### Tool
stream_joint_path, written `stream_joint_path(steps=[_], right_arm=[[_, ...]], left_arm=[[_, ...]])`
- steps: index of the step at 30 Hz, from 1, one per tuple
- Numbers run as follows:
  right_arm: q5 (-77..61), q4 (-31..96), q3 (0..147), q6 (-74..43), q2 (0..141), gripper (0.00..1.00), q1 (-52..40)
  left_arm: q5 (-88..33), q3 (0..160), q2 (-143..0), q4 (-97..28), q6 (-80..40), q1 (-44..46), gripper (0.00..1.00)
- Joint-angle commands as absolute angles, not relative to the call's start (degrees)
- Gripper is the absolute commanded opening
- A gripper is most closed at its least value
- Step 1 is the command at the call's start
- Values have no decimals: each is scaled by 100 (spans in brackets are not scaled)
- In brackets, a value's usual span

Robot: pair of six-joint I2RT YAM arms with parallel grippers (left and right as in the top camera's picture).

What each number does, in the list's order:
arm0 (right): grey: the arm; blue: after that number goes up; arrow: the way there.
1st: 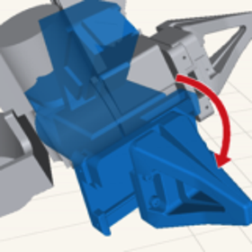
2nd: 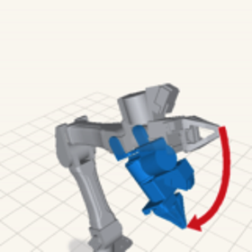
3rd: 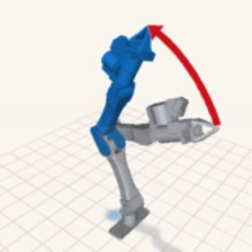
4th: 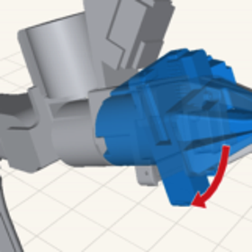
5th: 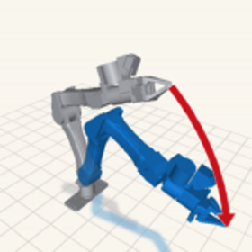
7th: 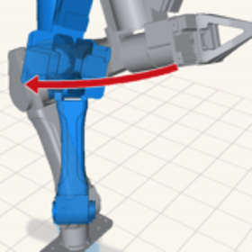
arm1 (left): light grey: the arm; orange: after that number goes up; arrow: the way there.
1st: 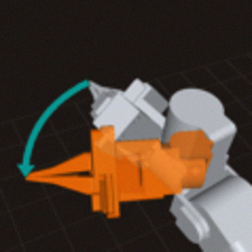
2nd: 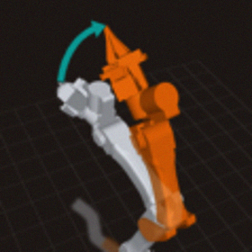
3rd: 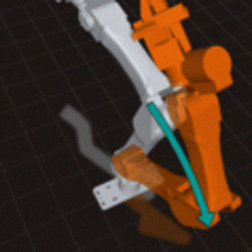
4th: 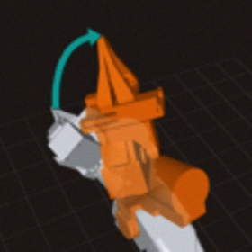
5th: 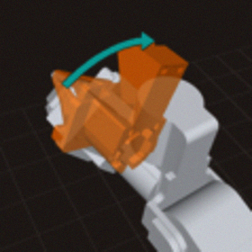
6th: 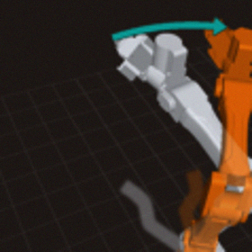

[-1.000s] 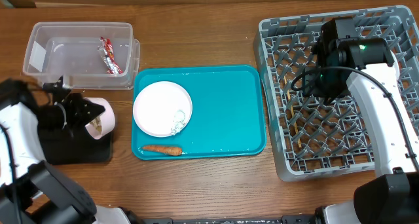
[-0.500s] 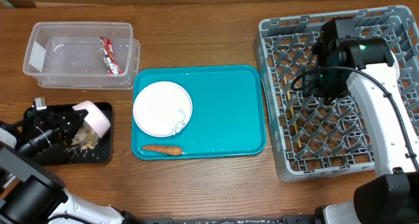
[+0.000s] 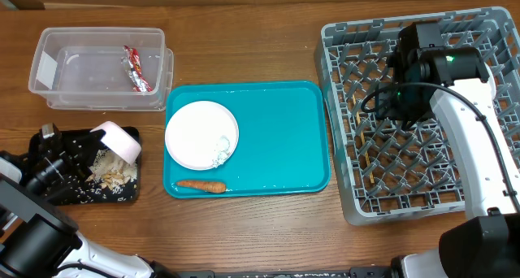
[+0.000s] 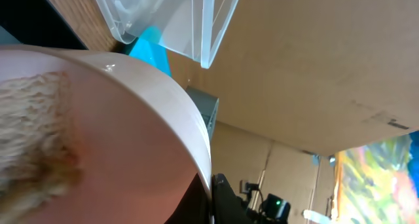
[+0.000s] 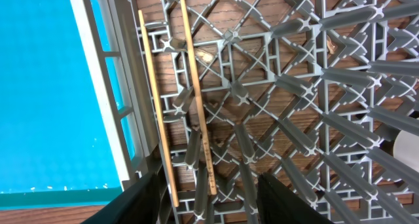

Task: Sort waste into correct bins and load items into the dishwasher
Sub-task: 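Tip the pink bowl over the black tray to dump the rice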

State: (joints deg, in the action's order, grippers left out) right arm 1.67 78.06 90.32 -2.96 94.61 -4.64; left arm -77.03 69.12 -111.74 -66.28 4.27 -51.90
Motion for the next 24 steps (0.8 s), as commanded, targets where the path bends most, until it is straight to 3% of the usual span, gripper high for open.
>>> stream_joint_path(steps=[1, 9, 11, 13, 18, 20, 22, 24], right_arm=[[121, 7789, 9157, -320, 9365, 50, -475], [121, 7795, 9157, -322, 9365, 50, -475], [121, 7793, 9157, -320, 9365, 50, -475], [121, 7815, 9157, -320, 9365, 50, -475], [123, 7806, 9157, -320, 9365, 50, -475], [121, 7791, 9157, -320, 9365, 50, -475], [121, 7778, 9157, -322, 9365, 50, -475], [119, 7789, 9157, -322, 9365, 50, -475]], left_arm=[[-7957, 6899, -11249, -6613, 598, -5223, 4], [-8252, 6899, -11242, -6919, 2298, -5223, 4], [-8071, 6901, -11284, -6683, 1719, -5251, 4], [-8158, 6906, -11257, -6886, 2405, -5253, 4], [-7658, 6912, -11292, -6842, 1962, -5275, 4], [-7708, 6912, -11264, -7076, 2633, -5275, 4], [-7684, 6912, -11284, -6886, 2106, -5286, 4], [-7894, 6923, -11240, -7061, 2818, -5286, 4]])
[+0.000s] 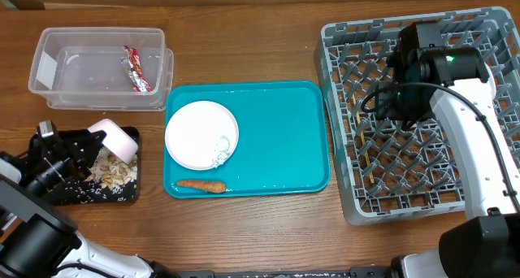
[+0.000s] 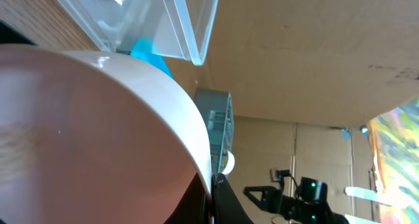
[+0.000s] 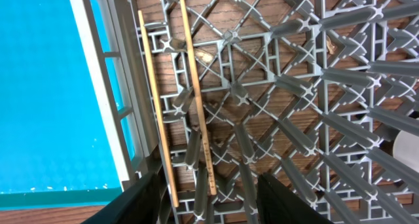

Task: Sort waste into correct bins and load items into the dishwasher
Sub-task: 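Tip the pink bowl over the black tray to dump the rice, then carry the emptied pink bowl over the teal tray toward the rack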

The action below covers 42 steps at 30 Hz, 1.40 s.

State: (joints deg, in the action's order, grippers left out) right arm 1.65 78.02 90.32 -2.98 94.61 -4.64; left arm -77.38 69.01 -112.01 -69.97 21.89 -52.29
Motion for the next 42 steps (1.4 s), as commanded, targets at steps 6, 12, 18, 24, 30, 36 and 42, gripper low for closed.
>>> stream_joint_path(steps=[6, 12, 18, 24, 30, 36, 42], right_arm=[[119, 7817, 9157, -322, 9365, 50, -475], [119, 7817, 9157, -322, 9365, 50, -475], [119, 7832, 9157, -325, 9365, 50, -475], [119, 7837, 9157, -322, 9365, 50, -475], [121, 7835, 9157, -322, 9365, 50, -475], [119, 7819, 9157, -325, 9365, 50, -475], [119, 7832, 9157, -325, 9365, 50, -475]], left_arm=[[-8191, 6925, -11203, -6705, 2196, -5295, 4], [-8200, 6987, -11100, -6923, 2545, -5157, 4], [-8171, 7244, -10930, -7301, 2707, -4919, 4], [-7937, 7566, -10597, -7782, 3024, -4191, 4], [-7227, 8265, -10252, -7629, 2399, -2783, 4], [-5533, 8768, -10245, -6230, 351, -913, 4], [-3492, 8764, -10431, -4772, -961, 958, 4]])
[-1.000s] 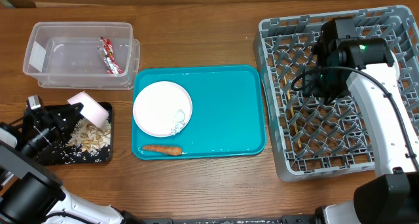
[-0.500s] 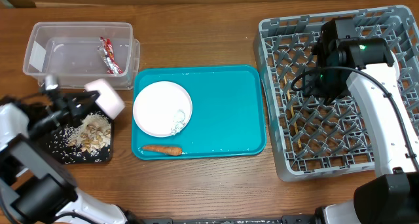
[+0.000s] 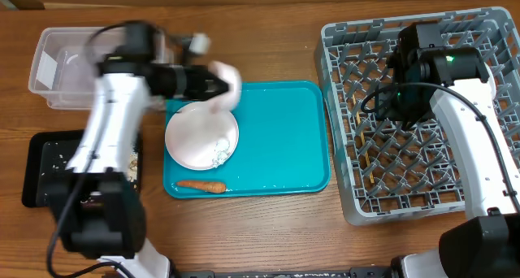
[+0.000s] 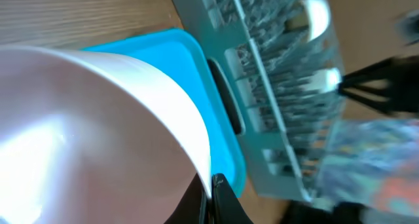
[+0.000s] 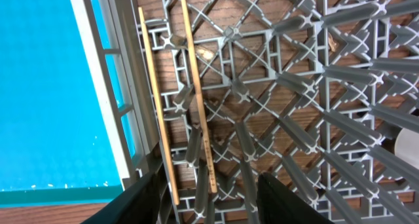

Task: Sort waste into correct bins and load items into the dishwasher
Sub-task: 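Carry the emptied pink bowl over the teal tray toward the rack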

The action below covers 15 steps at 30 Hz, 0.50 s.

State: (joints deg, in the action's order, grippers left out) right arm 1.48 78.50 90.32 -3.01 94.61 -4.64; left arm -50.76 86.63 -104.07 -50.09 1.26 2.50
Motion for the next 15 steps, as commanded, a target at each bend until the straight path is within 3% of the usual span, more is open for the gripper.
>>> stream_joint_path(steps=[1, 8, 15], right_arm=[[119, 7841, 9157, -325, 9365, 50, -475], [119, 7878, 9157, -325, 9365, 50, -475], [117, 7876, 9157, -325, 9365, 50, -475]], left_arm=[[-3098, 8764, -10488, -4668, -1059, 1251, 4], [-1323, 8764, -11229, -4276, -1557, 2829, 4], [-1160, 8766, -11699, -4252, -1592, 3380, 4]])
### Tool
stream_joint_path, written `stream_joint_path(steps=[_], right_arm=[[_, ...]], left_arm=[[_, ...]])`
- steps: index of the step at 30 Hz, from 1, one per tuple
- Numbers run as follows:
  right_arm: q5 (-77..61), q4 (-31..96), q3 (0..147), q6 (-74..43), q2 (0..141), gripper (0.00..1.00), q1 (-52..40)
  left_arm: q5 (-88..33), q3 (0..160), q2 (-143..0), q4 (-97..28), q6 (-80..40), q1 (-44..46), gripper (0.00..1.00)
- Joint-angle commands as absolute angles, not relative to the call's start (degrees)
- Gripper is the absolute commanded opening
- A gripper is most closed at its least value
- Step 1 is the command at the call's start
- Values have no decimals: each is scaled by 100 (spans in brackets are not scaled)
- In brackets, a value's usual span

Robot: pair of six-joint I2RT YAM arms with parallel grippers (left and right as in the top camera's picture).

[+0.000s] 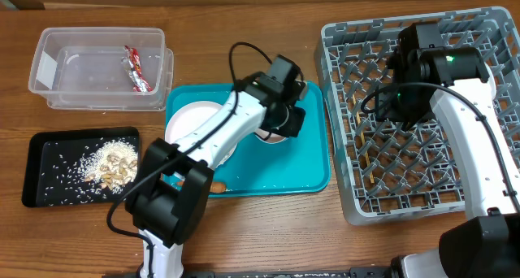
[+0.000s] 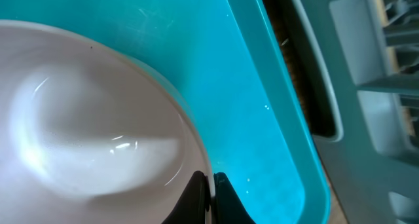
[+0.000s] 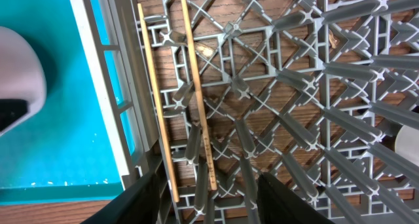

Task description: Sort waste into correct bins and load items into the dishwasher

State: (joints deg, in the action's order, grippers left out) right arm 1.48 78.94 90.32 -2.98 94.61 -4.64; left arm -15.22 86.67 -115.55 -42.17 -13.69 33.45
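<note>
My left gripper (image 2: 211, 179) is shut on the rim of an empty pink bowl (image 2: 85, 119). In the overhead view the bowl (image 1: 272, 136) is over the middle of the teal tray (image 1: 313, 160), and I cannot tell whether it touches. A white plate (image 1: 191, 136) with crumbs lies on the tray's left, partly under the arm. A carrot (image 1: 216, 186) lies by the tray's front edge. My right gripper (image 3: 209, 201) hangs open over the grey dish rack (image 1: 487, 34), above two wooden chopsticks (image 3: 196, 112).
A black tray (image 1: 41, 148) at the front left holds food scraps (image 1: 110, 162). A clear bin (image 1: 49, 75) at the back left holds a wrapper (image 1: 136, 69). The rack's left wall (image 2: 366, 119) stands close beside the tray.
My left gripper, still holding the pink bowl, has moved from above the tray's back left corner, by the plate, to the tray's middle, lower down. The right arm has not moved.
The left gripper held the pink bowl tilted over the black tray with scraps inside it. Then the bowl was empty and the scraps lay on the black tray. After that the bowl was over the plate, and now it is at the teal tray's middle.
</note>
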Motion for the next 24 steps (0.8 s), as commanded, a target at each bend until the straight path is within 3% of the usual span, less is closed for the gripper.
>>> stream_joint_path(steps=[1, 3, 5, 11, 16, 20, 24], right_arm=[[117, 7876, 9157, -325, 9365, 50, -475], [117, 7863, 9157, -325, 9365, 50, -475], [117, 7832, 9157, -325, 9365, 50, -475], [-64, 7605, 9220, -320, 9365, 51, -475], [-1275, 7015, 9603, -257, 9365, 57, -523], [-1990, 6208, 9682, -257, 9369, 58, -773], [-1959, 5741, 9677, -259, 9559, 62, -1216]], left_arm=[[-1162, 8781, -11686, -4239, -1590, 3380, 8], [-1203, 8888, -11636, -4305, -1588, 3365, 38], [-1203, 9098, -11544, -4541, -1588, 3286, 55], [-834, 9933, -11083, -5883, -1761, 2851, 59], [-119, 10134, -10538, -6914, -2270, 2283, 62], [-45, 10134, -10182, -7338, -2408, 1697, 65], [-84, 10134, -10082, -7487, -2408, 1205, 74]])
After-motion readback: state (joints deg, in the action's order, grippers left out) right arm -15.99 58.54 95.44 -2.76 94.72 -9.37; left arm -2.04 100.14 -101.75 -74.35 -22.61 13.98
